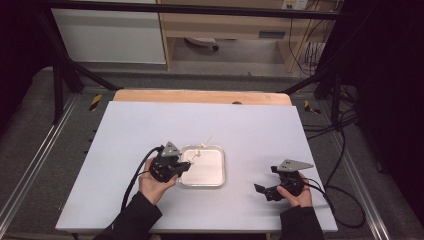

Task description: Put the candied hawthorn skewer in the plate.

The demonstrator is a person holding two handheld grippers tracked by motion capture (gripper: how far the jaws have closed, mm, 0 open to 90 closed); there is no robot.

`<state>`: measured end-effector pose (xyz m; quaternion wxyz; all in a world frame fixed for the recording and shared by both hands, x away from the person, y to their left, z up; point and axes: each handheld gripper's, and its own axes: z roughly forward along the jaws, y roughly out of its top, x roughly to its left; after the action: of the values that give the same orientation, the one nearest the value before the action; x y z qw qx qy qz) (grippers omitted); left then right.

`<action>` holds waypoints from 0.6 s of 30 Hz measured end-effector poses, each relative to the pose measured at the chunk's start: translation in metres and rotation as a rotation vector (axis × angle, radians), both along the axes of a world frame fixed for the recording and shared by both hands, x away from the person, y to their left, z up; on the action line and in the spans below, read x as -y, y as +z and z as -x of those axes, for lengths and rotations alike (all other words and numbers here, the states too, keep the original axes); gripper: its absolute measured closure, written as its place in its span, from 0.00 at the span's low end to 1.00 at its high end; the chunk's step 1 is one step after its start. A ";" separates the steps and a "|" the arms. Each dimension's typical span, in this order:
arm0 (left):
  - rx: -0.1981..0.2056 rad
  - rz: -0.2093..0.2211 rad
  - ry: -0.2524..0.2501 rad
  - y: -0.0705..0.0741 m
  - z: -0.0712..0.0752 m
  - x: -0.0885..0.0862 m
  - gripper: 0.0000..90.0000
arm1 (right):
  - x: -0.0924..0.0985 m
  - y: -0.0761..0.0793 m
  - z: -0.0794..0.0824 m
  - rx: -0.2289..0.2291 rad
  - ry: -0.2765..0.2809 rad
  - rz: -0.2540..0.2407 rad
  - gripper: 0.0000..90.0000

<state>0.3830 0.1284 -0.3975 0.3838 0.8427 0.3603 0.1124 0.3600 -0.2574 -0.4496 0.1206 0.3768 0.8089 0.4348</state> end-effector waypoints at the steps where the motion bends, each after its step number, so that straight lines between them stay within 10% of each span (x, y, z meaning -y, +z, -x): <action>1: -0.003 -0.007 0.005 -0.001 -0.001 0.003 0.98 | 0.000 0.000 0.000 0.000 -0.002 0.000 0.01; 18: -0.069 -0.103 0.047 -0.033 -0.010 0.026 0.98 | 0.002 0.000 0.000 0.002 0.000 -0.013 0.01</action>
<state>0.3931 0.1026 -0.4304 0.3245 0.8561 0.3867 0.1108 0.3595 -0.2596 -0.4495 0.1189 0.3772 0.8060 0.4403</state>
